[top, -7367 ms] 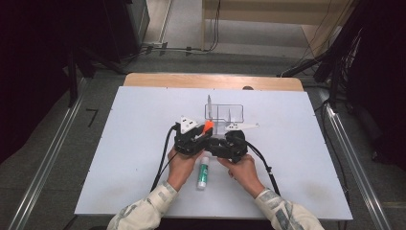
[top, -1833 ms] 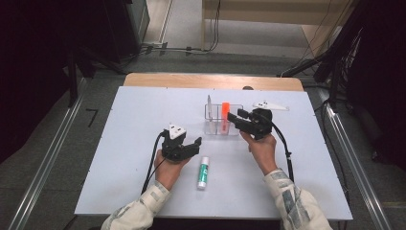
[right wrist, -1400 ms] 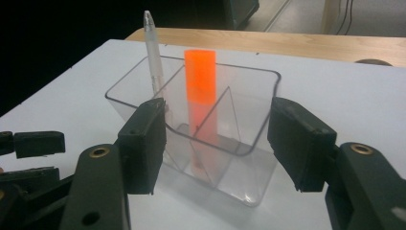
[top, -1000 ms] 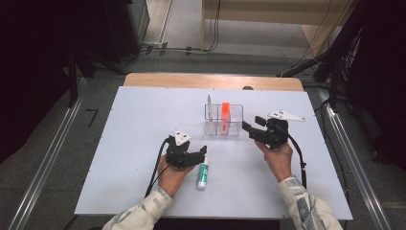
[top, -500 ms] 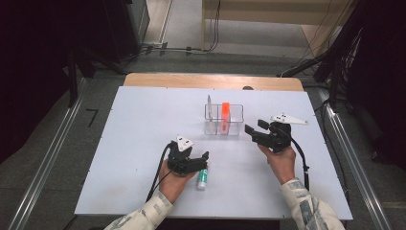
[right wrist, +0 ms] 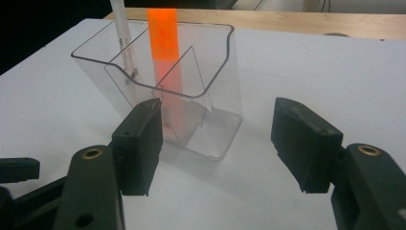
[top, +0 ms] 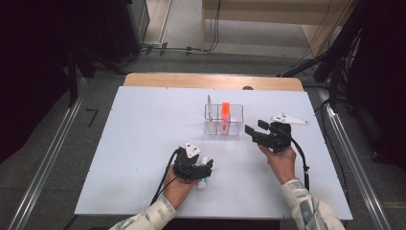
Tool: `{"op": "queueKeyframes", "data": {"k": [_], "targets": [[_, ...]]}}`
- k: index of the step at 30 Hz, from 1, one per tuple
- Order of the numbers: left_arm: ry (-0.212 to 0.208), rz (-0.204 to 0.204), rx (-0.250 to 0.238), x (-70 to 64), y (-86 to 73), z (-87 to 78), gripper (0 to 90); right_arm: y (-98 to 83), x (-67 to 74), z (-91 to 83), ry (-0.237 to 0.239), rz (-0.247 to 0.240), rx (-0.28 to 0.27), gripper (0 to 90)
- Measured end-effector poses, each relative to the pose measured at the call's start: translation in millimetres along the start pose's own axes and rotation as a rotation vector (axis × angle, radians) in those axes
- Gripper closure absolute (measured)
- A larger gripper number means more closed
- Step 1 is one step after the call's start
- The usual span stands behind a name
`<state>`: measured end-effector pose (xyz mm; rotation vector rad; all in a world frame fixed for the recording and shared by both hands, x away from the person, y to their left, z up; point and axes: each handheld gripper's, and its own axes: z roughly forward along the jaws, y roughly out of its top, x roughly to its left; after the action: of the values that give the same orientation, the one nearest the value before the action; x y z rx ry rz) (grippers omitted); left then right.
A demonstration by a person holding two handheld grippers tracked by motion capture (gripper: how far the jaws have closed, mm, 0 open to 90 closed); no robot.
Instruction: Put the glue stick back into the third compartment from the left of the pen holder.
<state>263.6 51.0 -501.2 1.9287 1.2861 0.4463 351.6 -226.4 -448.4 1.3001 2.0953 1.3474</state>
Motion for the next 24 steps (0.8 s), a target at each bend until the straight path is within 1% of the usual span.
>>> {"op": "queueKeyframes", "data": {"k": [4,8,11,13,17,24], "targets": [[-0.001,0.006,0.009,-2.3,-1.1,2.5,30.1,-0.2,0.2,0.3,0.0,-0.001,0.001,34.0],[-0.001,0.002,0.024,-2.8,-1.6,5.5,32.1,-0.3,-0.1,0.5,-0.001,-0.001,0.002,34.1],[-0.002,-0.003,0.027,-3.8,-2.3,7.4,33.5,-0.3,0.2,0.5,0.001,-0.001,0.001,34.1],[-0.003,0.005,0.03,-4.9,-2.6,7.8,34.3,-0.4,0.1,0.7,0.001,-0.002,0.003,34.2],[-0.004,0.005,0.033,-6.3,-2.8,9.0,38.4,-0.6,-0.1,1.1,0.003,0.0,0.006,34.2],[0.007,0.01,0.037,-7.1,-3.0,9.1,43.2,-0.7,0.3,1.2,0.003,0.002,0.008,34.4]]}}
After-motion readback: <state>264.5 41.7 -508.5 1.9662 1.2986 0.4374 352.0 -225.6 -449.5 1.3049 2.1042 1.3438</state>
